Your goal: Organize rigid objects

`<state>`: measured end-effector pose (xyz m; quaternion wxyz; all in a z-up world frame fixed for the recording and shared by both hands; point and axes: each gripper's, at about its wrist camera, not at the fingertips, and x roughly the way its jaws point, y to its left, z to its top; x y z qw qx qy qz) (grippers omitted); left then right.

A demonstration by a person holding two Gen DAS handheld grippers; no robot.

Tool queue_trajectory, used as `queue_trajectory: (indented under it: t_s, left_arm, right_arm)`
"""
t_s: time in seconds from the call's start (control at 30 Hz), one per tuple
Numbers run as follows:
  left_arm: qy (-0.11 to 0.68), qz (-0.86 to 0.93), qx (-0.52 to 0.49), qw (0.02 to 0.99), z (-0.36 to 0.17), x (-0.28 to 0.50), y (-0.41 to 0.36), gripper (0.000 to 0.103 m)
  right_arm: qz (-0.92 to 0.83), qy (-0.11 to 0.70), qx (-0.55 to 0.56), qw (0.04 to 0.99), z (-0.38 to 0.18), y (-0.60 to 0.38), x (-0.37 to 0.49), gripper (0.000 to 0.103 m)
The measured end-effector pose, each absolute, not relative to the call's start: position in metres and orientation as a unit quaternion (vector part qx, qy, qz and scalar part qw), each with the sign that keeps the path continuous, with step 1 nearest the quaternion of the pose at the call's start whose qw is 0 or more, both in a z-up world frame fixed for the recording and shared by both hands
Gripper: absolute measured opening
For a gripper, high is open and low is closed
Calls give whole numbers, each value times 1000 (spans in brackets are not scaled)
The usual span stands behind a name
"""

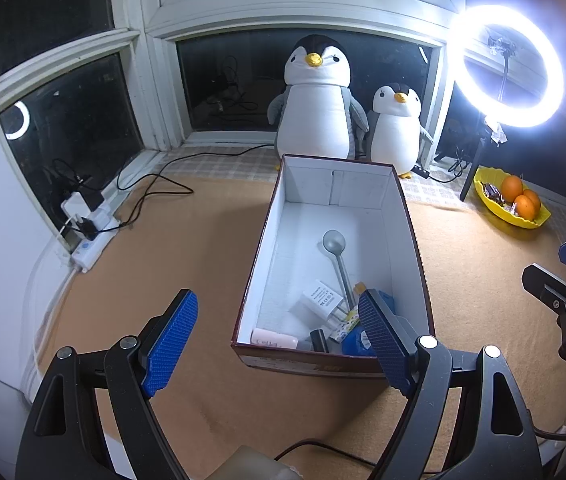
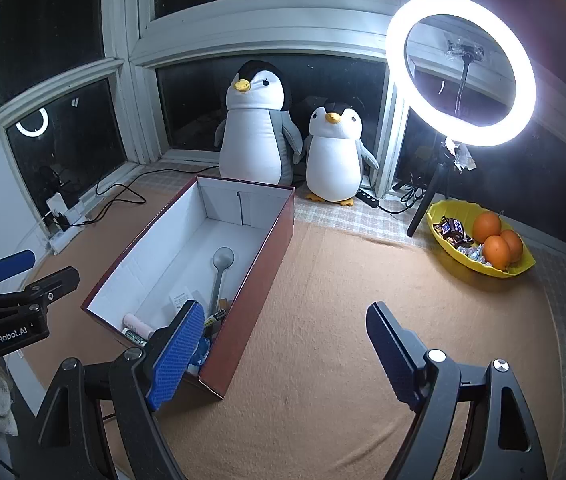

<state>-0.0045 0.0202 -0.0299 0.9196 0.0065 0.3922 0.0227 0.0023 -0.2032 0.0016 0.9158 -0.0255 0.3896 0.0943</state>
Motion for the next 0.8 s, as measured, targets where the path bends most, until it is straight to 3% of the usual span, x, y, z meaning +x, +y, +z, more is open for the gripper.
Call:
queue_trajectory:
  t_s: [0.8]
  left_arm:
    - [390,18,15,921,-31,-6,15,83]
  right_arm:
    - [95,395,-26,913,-1,-203,3,80]
